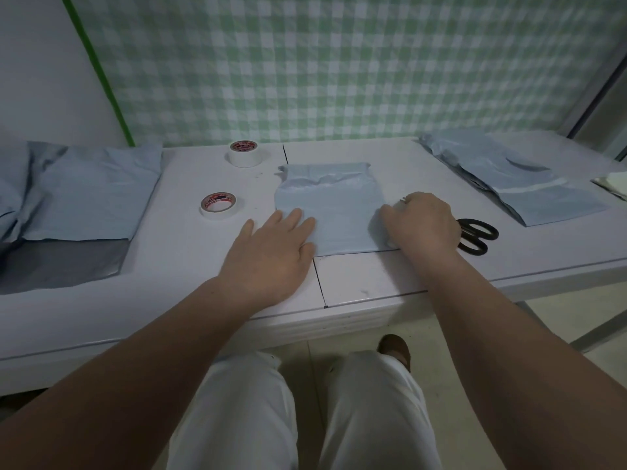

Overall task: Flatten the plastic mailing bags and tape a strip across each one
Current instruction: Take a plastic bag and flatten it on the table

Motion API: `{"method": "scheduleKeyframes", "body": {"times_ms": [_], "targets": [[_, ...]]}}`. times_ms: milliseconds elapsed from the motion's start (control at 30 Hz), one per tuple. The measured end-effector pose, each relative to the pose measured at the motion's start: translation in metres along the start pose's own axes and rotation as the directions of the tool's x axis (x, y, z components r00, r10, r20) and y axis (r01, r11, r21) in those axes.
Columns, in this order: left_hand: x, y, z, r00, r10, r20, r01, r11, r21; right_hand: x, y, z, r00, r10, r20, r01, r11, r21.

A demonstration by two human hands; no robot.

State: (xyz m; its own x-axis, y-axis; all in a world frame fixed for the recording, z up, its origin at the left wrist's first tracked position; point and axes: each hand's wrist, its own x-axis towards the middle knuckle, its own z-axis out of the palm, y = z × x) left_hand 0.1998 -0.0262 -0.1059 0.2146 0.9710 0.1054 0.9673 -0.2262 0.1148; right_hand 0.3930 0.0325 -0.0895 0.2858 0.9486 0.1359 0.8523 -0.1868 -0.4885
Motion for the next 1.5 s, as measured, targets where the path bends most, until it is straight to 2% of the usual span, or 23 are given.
{"method": "scheduleKeyframes", "body": {"times_ms": [267, 667, 733, 833, 867, 933, 1000, 1067, 1200, 1333, 1500], "targets": [[-0.003, 0.000, 0.001, 1.000, -0.006, -0.025, 0.007, 0.999, 0.035, 0.002, 0.005, 0.008, 0.994, -0.069, -0.079, 0.079, 0.990, 0.120], [-0.003, 0.000, 0.005, 0.997, -0.040, -0.058, 0.043, 0.998, 0.045, 0.003, 0.007, 0.011, 0.987, -0.077, -0.139, 0.091, 0.991, 0.100], [-0.003, 0.000, 0.005, 0.996, -0.077, -0.040, 0.077, 0.997, 0.017, 0.001, 0.006, 0.011, 0.982, -0.094, -0.164, 0.102, 0.994, 0.040], [-0.001, -0.001, 0.007, 0.995, -0.088, -0.048, 0.089, 0.996, 0.021, -0.005, -0.004, 0.011, 0.915, -0.317, -0.250, 0.258, 0.935, -0.242], [-0.001, -0.002, 0.008, 0.995, -0.084, -0.062, 0.086, 0.996, 0.033, -0.009, -0.013, 0.011, 0.881, -0.407, -0.242, 0.343, 0.901, -0.265], [0.000, -0.003, 0.009, 0.993, -0.091, -0.068, 0.095, 0.994, 0.050, -0.017, -0.032, 0.015, 0.833, -0.532, -0.153, 0.507, 0.844, -0.175], [-0.001, -0.002, 0.008, 0.993, -0.111, -0.048, 0.114, 0.992, 0.052, -0.026, -0.046, 0.025, 0.809, -0.586, -0.033, 0.584, 0.810, -0.061], [-0.002, -0.001, 0.008, 0.991, -0.127, -0.031, 0.128, 0.990, 0.054, -0.032, -0.048, 0.038, 0.771, -0.635, 0.041, 0.636, 0.771, -0.022], [-0.003, -0.001, 0.008, 0.984, -0.179, -0.019, 0.180, 0.984, 0.019, -0.031, -0.041, 0.050, 0.709, -0.697, 0.111, 0.696, 0.716, 0.049], [-0.002, -0.006, 0.010, 0.972, -0.227, -0.067, 0.229, 0.973, 0.021, -0.029, -0.043, 0.050, 0.641, -0.746, 0.178, 0.756, 0.655, 0.020], [-0.003, -0.005, 0.009, 0.950, -0.288, -0.122, 0.288, 0.958, -0.018, -0.029, -0.043, 0.050, 0.641, -0.740, 0.203, 0.752, 0.659, 0.025]]}}
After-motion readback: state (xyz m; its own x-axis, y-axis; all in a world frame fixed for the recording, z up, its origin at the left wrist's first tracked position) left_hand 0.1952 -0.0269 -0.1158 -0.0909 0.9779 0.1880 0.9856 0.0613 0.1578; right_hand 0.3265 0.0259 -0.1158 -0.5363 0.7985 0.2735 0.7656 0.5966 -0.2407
